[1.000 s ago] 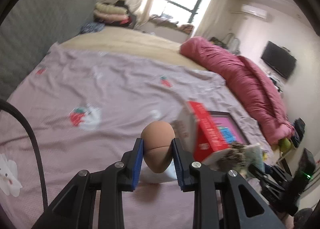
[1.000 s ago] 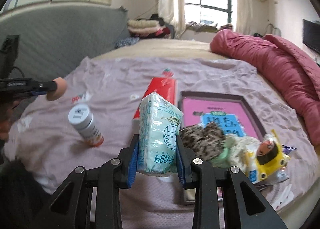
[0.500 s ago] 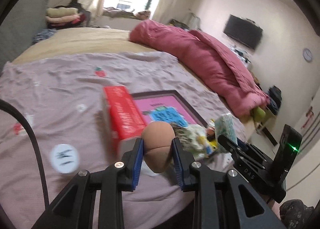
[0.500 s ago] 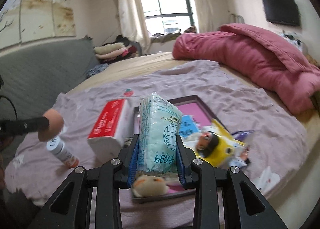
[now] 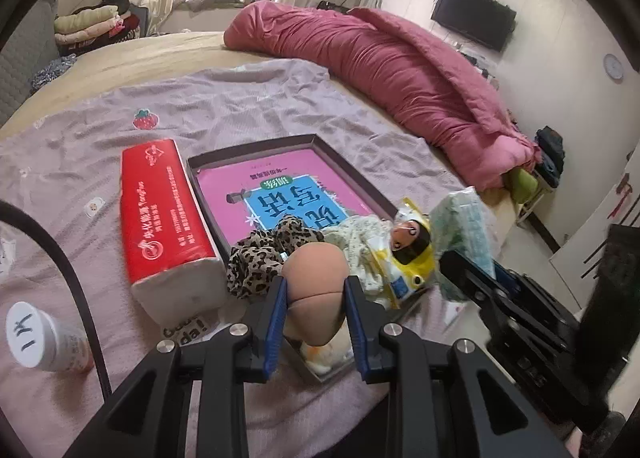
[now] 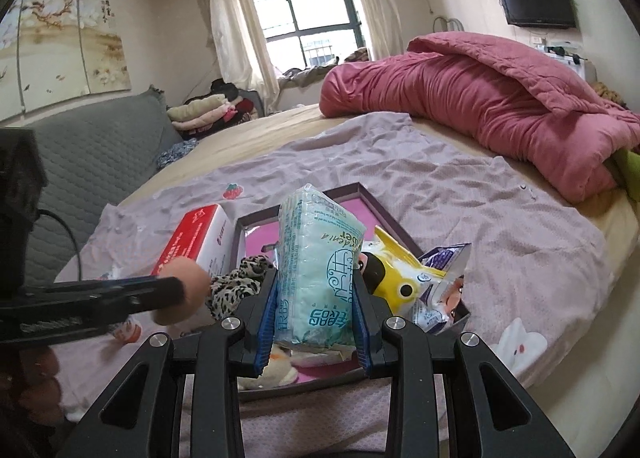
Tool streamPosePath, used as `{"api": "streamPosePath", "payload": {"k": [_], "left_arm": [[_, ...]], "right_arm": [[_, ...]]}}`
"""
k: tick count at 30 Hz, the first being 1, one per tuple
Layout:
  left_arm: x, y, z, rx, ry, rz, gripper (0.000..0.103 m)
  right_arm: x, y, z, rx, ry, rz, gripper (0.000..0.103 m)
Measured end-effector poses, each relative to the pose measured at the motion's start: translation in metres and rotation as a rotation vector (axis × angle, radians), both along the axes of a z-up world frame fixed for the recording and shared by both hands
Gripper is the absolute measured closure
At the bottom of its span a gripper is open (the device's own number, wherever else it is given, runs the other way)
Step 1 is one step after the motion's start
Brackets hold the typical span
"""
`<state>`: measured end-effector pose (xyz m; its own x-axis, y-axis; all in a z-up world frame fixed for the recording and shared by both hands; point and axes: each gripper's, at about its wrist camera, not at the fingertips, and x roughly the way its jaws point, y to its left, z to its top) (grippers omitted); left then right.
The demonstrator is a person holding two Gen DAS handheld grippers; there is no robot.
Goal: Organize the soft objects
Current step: 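Carry the peach sponge and tissue packet over the tray and lower them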
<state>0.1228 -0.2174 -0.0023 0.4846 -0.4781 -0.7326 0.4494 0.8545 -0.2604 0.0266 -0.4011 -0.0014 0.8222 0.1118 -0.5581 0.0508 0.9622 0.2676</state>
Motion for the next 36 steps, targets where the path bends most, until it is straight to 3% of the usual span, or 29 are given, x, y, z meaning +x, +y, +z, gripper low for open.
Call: {"api": "streamPosePath", "payload": {"k": [13, 36], "left_arm": [[0.038, -0.014, -0.035, 0.056, 0.034, 0.035, 0.074], [0.059, -0.003, -0.056, 0.031, 0.059, 0.051, 0.073]], "right_arm": [[0.023, 0.014, -0.013, -0.023, 0.036, 0.058, 0.069], [0.078, 0.043, -0.038, -0.109, 0.140, 0.124, 0.069]]}}
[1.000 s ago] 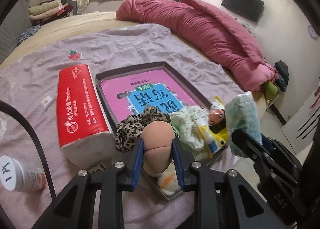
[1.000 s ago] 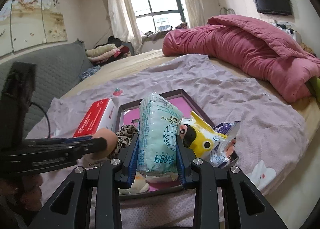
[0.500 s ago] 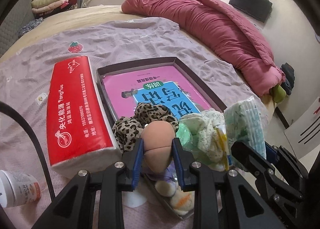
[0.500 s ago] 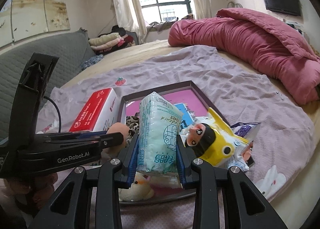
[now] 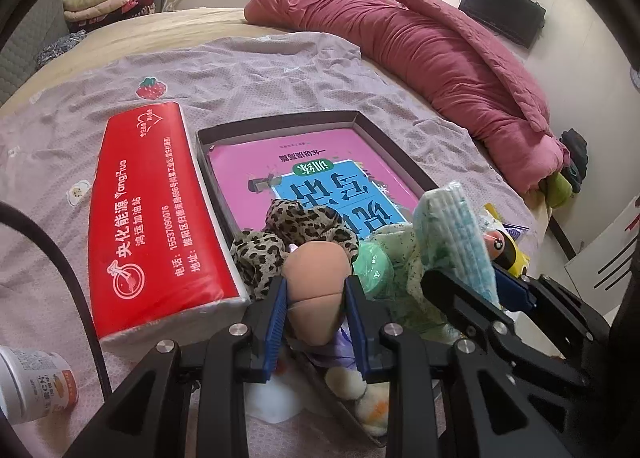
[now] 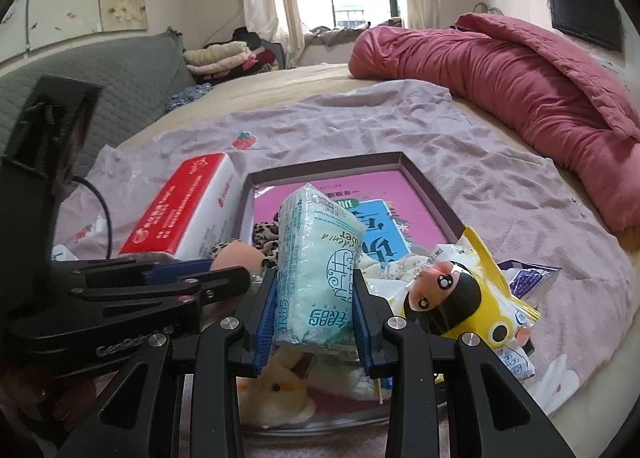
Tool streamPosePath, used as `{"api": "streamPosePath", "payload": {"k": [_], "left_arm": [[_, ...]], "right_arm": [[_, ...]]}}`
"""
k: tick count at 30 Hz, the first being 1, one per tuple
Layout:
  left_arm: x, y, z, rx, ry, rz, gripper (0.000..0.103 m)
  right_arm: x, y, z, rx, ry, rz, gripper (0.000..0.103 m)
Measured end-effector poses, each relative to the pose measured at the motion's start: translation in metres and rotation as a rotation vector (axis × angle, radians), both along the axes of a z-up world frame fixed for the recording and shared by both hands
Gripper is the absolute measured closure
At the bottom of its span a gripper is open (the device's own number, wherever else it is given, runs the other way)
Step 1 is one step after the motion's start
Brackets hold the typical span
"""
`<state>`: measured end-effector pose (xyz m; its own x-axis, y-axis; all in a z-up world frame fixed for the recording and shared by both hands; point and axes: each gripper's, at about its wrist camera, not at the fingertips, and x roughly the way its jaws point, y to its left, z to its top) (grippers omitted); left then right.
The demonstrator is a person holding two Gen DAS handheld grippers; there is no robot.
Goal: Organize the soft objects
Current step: 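Carry the peach sponge and tissue packet over the tray and lower them, then open both tools to release the sponge and tissue packet on the tray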
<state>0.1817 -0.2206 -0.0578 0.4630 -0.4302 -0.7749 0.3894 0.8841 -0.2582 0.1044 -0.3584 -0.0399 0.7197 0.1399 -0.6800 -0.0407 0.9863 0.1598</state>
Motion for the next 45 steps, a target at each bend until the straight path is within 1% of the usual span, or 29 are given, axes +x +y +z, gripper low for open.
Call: {"api": "streamPosePath", "payload": {"k": [7, 10, 12, 14, 15, 16, 17, 22, 26, 28, 30, 32, 39, 41, 45], "left_arm": [[-0.001, 0.002, 0.000, -0.011, 0.002, -0.004, 0.073], [-0.001, 0.003, 0.000, -0.012, 0.001, -0.007, 0.073], [0.000, 0.003, 0.000, -0.015, 0.004, -0.007, 0.073], [-0.001, 0.003, 0.000, -0.020, 0.007, -0.005, 0.073], [-0.001, 0.003, 0.000, -0.020, 0.007, -0.004, 0.073], [-0.002, 0.002, 0.000, -0.020, 0.007, -0.004, 0.072], [-0.003, 0.002, 0.000, -0.019, 0.006, -0.004, 0.072], [-0.001, 0.004, 0.000, -0.037, 0.025, 0.004, 0.070], [-0.002, 0.005, 0.003, -0.048, 0.030, 0.001, 0.068], [-0.004, 0.007, 0.006, -0.063, 0.029, -0.005, 0.064], [-0.007, 0.008, 0.010, -0.088, 0.026, -0.012, 0.054], [-0.009, 0.008, 0.014, -0.091, 0.016, -0.015, 0.051], [-0.018, 0.017, 0.033, -0.104, -0.018, -0.001, 0.049], [-0.026, 0.020, 0.040, -0.099, -0.035, 0.002, 0.047], [-0.046, 0.029, 0.057, -0.044, -0.086, 0.035, 0.042]], "right_arm": [[0.012, -0.005, -0.009, 0.021, 0.038, -0.007, 0.068], [0.014, -0.010, -0.011, 0.059, 0.041, -0.007, 0.064], [0.013, -0.012, -0.010, 0.071, 0.036, -0.010, 0.059], [0.011, -0.016, -0.010, 0.094, 0.026, -0.014, 0.050], [0.010, -0.018, -0.009, 0.109, 0.017, -0.012, 0.048], [0.008, -0.019, -0.007, 0.112, 0.004, -0.018, 0.042], [0.005, -0.021, -0.004, 0.118, -0.012, -0.022, 0.039], [-0.010, -0.025, 0.008, 0.136, -0.074, -0.041, 0.036], [-0.023, -0.032, 0.014, 0.155, -0.082, -0.072, 0.034], [-0.028, -0.036, 0.016, 0.170, -0.081, -0.087, 0.034], [-0.033, -0.040, 0.018, 0.174, -0.077, -0.111, 0.033], [-0.037, -0.043, 0.021, 0.185, -0.078, -0.125, 0.033], [-0.050, -0.045, 0.034, 0.169, -0.086, -0.167, 0.032], [-0.055, -0.042, 0.041, 0.172, -0.088, -0.166, 0.032], [-0.066, -0.032, 0.056, 0.154, -0.095, -0.169, 0.031]]}}
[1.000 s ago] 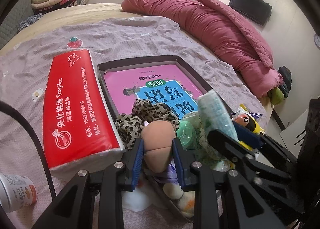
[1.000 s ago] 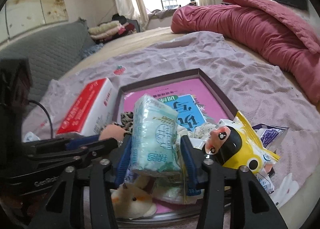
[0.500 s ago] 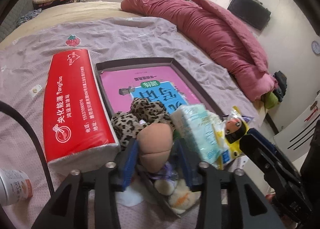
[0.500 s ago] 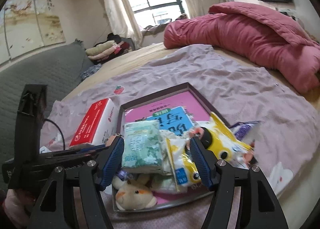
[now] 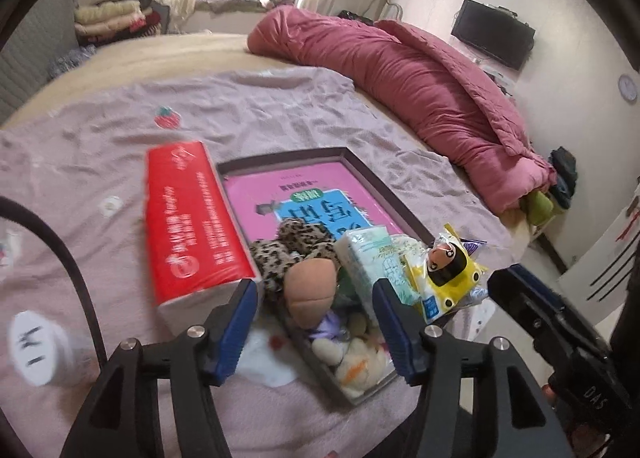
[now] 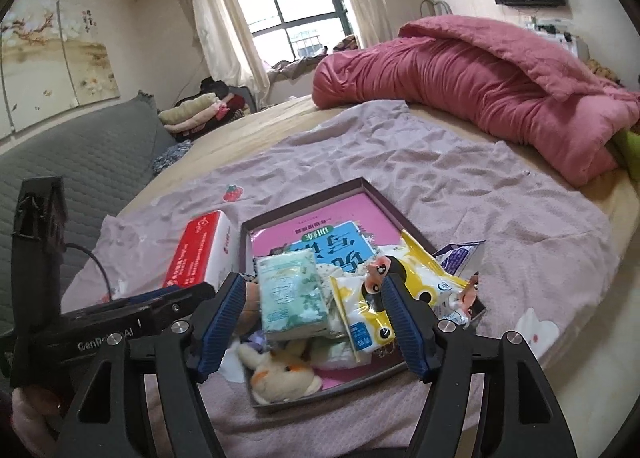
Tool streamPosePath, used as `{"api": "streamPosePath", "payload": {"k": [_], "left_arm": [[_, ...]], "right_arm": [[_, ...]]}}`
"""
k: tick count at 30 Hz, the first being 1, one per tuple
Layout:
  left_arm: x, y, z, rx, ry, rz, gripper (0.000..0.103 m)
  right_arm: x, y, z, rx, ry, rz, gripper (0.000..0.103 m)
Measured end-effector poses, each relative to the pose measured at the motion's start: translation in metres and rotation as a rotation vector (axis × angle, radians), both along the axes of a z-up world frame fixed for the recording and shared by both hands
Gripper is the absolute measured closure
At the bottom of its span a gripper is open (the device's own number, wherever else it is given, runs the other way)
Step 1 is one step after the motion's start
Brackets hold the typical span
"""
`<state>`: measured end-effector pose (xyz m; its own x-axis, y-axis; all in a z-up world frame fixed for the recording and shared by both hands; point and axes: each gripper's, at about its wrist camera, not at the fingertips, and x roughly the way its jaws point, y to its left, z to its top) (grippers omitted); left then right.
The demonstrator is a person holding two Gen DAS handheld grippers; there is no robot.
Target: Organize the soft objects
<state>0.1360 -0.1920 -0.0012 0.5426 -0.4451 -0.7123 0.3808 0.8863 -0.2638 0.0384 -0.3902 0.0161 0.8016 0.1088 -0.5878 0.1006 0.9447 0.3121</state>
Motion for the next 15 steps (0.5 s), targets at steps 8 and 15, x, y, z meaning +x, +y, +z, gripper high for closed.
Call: {"api": "streamPosePath", "payload": {"k": [8, 15], "left_arm": [[-0.040, 0.025, 0.018, 0.034, -0.005, 0.067, 0.041], [-0.078, 0.037, 0.026, 0.082, -0.026, 0.090, 0.041]], "right_arm": [[-0.027, 0.023, 0.024, -0.087, 0.022, -0.030, 0.029], [-0.052, 0.038, 0.027, -0.126, 0.074, -0.058, 0.029]]}}
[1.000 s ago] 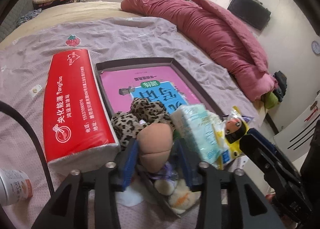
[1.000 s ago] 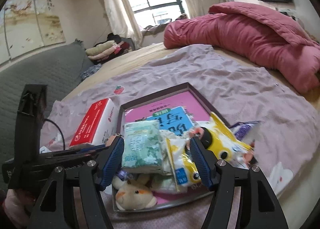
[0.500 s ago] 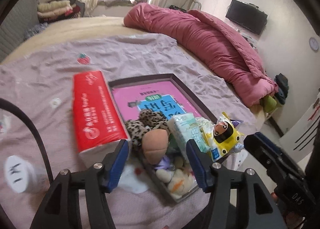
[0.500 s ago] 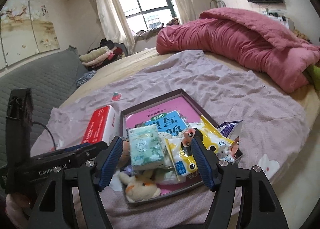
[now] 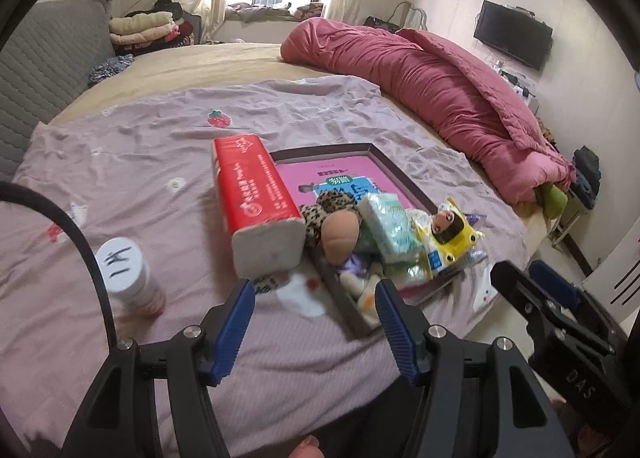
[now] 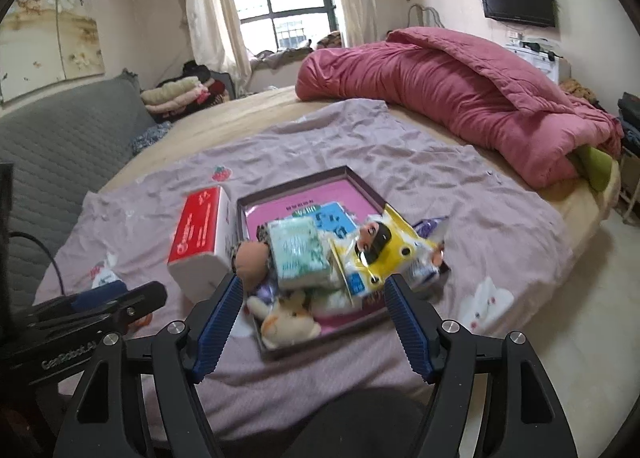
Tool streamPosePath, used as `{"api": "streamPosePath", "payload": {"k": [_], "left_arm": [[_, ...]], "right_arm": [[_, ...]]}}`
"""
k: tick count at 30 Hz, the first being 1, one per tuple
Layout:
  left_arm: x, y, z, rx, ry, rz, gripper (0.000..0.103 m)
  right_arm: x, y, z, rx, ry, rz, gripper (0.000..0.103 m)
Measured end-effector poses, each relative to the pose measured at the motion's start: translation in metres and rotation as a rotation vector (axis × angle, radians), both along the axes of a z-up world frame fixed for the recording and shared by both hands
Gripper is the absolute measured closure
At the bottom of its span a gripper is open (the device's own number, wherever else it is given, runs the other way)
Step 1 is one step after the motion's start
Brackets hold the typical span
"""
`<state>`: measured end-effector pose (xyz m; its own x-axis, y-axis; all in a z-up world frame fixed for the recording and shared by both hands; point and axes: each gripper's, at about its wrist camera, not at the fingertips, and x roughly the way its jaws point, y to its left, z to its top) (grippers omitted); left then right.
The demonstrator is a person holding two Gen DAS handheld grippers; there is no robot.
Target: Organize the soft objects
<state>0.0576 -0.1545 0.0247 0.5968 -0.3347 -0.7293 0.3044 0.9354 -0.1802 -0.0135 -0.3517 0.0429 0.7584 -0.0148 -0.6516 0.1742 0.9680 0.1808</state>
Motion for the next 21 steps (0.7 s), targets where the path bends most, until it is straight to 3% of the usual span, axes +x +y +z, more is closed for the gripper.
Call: {"api": "streamPosePath", "payload": {"k": [10, 21], "left_arm": [[-0.023, 0.006, -0.003, 0.028, 0.015, 0.014, 0.040], [-0.045, 0.004, -0.010, 0.054, 0.040, 0.012, 0.040]], "right_arm": [[-0.025, 0.009, -0.003, -0.046, 0.060, -0.030, 0.028], [-0.045, 0.012, -0.001, -0.078, 0.058, -0.046, 0.028]]}}
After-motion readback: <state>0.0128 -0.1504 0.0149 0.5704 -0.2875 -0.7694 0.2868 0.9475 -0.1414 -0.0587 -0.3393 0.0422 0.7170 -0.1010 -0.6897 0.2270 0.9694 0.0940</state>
